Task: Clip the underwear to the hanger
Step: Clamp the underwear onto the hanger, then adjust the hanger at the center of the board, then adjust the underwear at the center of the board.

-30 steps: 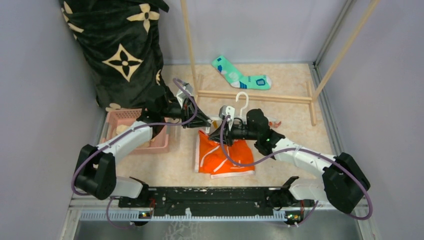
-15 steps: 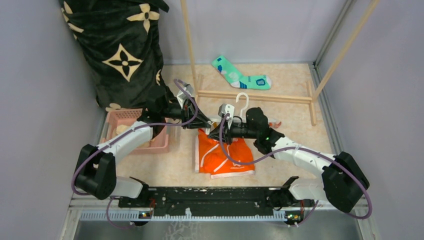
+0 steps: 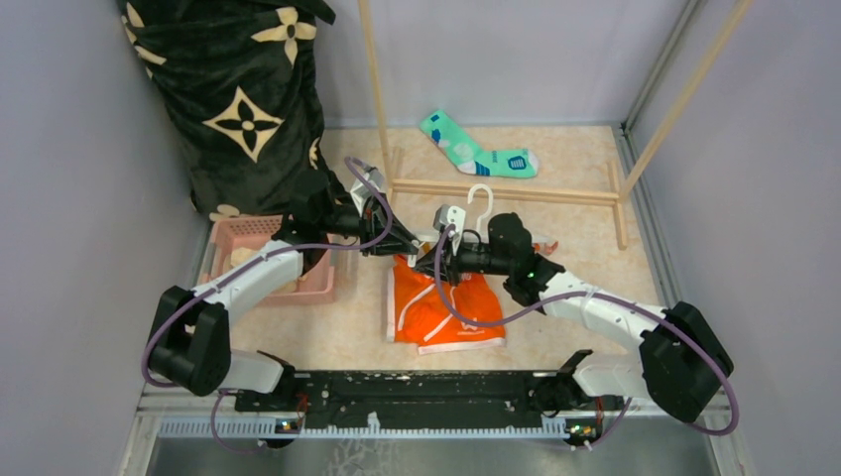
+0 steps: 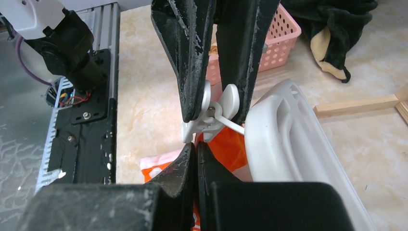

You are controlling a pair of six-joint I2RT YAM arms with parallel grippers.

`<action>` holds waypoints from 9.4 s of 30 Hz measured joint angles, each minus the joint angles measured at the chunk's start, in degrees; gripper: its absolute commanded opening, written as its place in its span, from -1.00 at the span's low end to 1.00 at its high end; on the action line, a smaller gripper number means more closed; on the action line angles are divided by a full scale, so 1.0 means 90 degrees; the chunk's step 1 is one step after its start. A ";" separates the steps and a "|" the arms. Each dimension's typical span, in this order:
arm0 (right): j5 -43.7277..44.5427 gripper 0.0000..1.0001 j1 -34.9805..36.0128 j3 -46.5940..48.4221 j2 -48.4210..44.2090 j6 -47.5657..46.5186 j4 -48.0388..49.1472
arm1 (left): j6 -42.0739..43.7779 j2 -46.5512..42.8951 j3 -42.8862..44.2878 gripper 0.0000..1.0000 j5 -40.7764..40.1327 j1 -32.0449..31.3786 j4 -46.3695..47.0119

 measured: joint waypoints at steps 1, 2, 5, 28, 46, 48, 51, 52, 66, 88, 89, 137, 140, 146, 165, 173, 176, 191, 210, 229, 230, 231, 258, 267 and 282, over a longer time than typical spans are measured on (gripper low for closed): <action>0.0005 -1.00 0.0000 0.0000 -0.0012 0.0000 -0.0017 | 0.0015 0.0000 0.0000 -0.99 0.0000 0.0000 -0.0002; 0.0010 -1.00 0.0000 0.0000 -0.0032 0.0002 -0.0036 | 0.0019 0.0000 0.0000 -0.99 0.0000 0.0000 -0.0005; 0.0005 -1.00 0.0000 0.0002 -0.0102 0.0000 -0.0087 | 0.0044 0.0000 0.0000 -0.99 0.0002 0.0000 -0.0019; 0.0189 -1.00 0.0000 0.0012 -0.0316 -0.0095 -0.0398 | 0.0211 0.0024 0.0000 -0.95 0.0044 -0.0002 -0.0153; 0.0056 -1.00 -0.0056 0.0015 -0.0483 0.0080 -0.0396 | 0.0517 0.0024 0.0000 -0.90 0.0041 -0.0017 -0.0488; 0.0056 -1.00 -0.0058 0.0015 -0.0483 0.0080 -0.0403 | 0.0537 0.0024 0.0000 -0.84 0.0039 -0.0019 -0.0508; 0.0058 -1.00 -0.0058 0.0015 -0.0483 0.0083 -0.0418 | 0.0568 0.0024 0.0000 -0.72 0.0039 -0.0024 -0.0546; 0.0058 -1.00 -0.0058 0.0015 -0.0483 0.0087 -0.0420 | 0.0576 0.0022 0.0000 -0.67 0.0039 -0.0024 -0.0559; 0.0114 -1.00 -0.0080 0.0051 -0.0481 0.0153 -0.0413 | 0.0770 0.0022 0.0000 0.32 0.0027 -0.0024 -0.0767; 0.0685 -0.75 -0.0090 0.0561 0.0474 0.0180 -0.1081 | 0.1236 -0.0522 0.0158 1.00 -0.1530 0.0151 -0.1792; 0.0731 -0.68 -0.0090 0.0716 0.0712 0.0170 -0.1178 | 0.1239 -0.0617 0.0158 1.00 -0.1739 0.0187 -0.1851; 0.6533 0.06 -0.1967 0.1503 0.1331 0.6829 -0.4714 | 0.0534 0.1234 0.2101 1.00 -0.4971 -0.0165 -0.3747; 0.6509 0.07 -0.1974 0.1608 0.1598 0.7023 -0.4595 | 0.0539 0.1207 0.2079 1.00 -0.4974 -0.0165 -0.3774; 0.6487 0.07 -0.2013 0.1644 0.1698 0.7249 -0.4160 | 0.0542 0.1178 0.2028 1.00 -0.4974 -0.0168 -0.3784; 0.6096 -0.15 -0.2346 0.1967 0.2647 0.7293 -0.3232 | 0.0544 0.1163 0.1962 1.00 -0.4964 -0.0168 -0.3815; 0.5931 -0.88 -0.2348 0.2045 0.2771 0.7346 -0.3194 | 0.0544 0.1163 0.1962 1.00 -0.4964 -0.0165 -0.3818; 0.5892 -1.00 -0.2351 0.1974 0.2769 0.7339 -0.3026 | 0.0544 0.1161 0.1962 1.00 -0.4962 -0.0165 -0.3820; 0.5156 -1.00 -0.2599 -0.0974 0.2008 0.7900 0.1617 | 0.0109 0.1139 0.1936 1.00 -0.4719 -0.0165 -0.3706; 0.4505 -1.00 -0.2674 -0.2089 0.2747 0.7737 0.6603 | -0.0049 0.1069 0.1248 0.99 -0.4680 -0.0165 -0.3288; 0.4265 -1.00 -0.2679 -0.2147 0.2708 0.7796 0.6727 | -0.1107 0.2268 0.1197 0.02 -0.3296 -0.0090 -0.0617; 0.4257 -1.00 -0.2679 -0.2147 0.2696 0.7796 0.6727 | -0.1158 0.2293 0.1197 -0.08 -0.3242 -0.0080 -0.0539; 0.4248 -1.00 -0.2679 -0.2147 0.2684 0.7796 0.6727 | -0.1202 0.2307 0.1197 -0.23 -0.3189 -0.0073 -0.0461; 0.4495 0.02 -0.2710 -0.2618 0.1396 0.7011 0.4102 | -0.0044 0.3954 0.3895 -1.00 -0.2618 0.0556 -0.2623; 0.4170 0.09 -0.2710 -0.2212 -0.0301 0.5440 0.0981 | 0.1501 0.4456 0.5527 -1.00 -0.2975 0.0559 -0.4867; 0.1996 0.03 -0.2718 -0.0840 0.1022 0.3276 -0.2164 | 0.2623 0.4461 0.5931 -1.00 -0.3087 0.0554 -0.6200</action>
